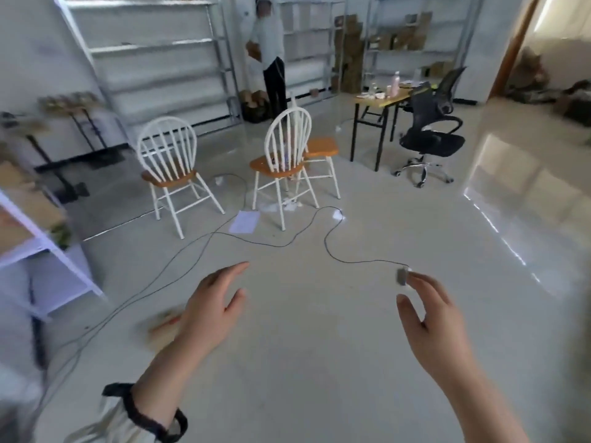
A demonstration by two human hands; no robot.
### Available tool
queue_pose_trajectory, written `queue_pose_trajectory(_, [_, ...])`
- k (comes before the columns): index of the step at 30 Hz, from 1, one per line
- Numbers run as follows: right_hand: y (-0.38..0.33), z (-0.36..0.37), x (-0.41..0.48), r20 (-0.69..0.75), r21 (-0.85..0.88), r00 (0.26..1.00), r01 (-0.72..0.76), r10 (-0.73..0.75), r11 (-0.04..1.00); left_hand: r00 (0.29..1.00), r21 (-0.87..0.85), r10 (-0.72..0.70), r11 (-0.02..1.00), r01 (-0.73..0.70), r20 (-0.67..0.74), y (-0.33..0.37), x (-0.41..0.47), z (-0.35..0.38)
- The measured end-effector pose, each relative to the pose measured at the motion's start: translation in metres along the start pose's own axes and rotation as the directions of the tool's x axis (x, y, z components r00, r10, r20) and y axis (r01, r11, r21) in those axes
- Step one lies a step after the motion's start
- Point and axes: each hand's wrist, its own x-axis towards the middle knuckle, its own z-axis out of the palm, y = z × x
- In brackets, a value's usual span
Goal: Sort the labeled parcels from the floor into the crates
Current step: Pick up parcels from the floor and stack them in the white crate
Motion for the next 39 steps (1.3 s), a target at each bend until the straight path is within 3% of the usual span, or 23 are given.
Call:
queue_pose_trajectory(5, [-0.046,0.102,0.07,0.214,0.022,0.971,0.103,-0.106,0.994,0.959,0.083,-0.236,0.964,0.251,-0.158,-0.107,0.007,-0.059])
queue_pose_trajectory(11, [-0.105,0.229,0.158,0.472,0.046,0.847,0.254,-0.245,0.966,0.842,0.196,-0.458,0.832,0.52,-0.286,-0.189,0.002,-0.096])
queue_pose_trajectory(15, [-0.156,0.332,0.221,0.63,0.136,0.673,0.395,-0.387,0.908,0.685,0.151,-0.609,0.693,0.705,-0.4,-0.233,0.005,-0.108])
queue_pose_trajectory(20, [-0.215,0.453,0.263,0.77,0.243,0.476,0.397,-0.425,0.885,0.517,0.076,-0.716,0.55,0.832,-0.469,-0.284,0.022,-0.11])
queue_pose_trajectory(25, [-0.243,0.567,0.266,0.87,0.213,0.37,0.314,-0.326,0.925,0.404,0.001,-0.815,0.443,0.896,-0.415,-0.355,0.034,-0.102])
queue_pose_trajectory(27, [-0.245,0.613,0.267,0.896,0.165,0.36,0.273,-0.26,0.948,0.376,0.004,-0.85,0.403,0.915,-0.369,-0.402,0.043,-0.098])
queue_pose_trajectory(31, [-0.237,0.71,0.272,0.926,0.085,0.344,0.208,-0.155,0.974,0.366,0.011,-0.887,0.378,0.926,-0.283,-0.514,0.075,-0.076])
queue_pose_trajectory(34, [-0.214,0.793,0.27,0.955,0.008,0.291,0.168,-0.058,0.986,0.328,-0.028,-0.913,0.345,0.938,-0.241,-0.603,0.1,-0.029])
queue_pose_trajectory(37, [-0.17,0.889,0.253,0.975,-0.09,0.206,0.026,0.083,0.996,0.304,-0.041,-0.936,0.315,0.948,-0.179,-0.699,0.117,0.046])
queue_pose_trajectory(39, [-0.128,0.959,0.236,0.979,-0.099,0.182,0.038,0.091,0.994,0.296,-0.024,-0.947,0.301,0.953,-0.123,-0.762,0.123,0.103])
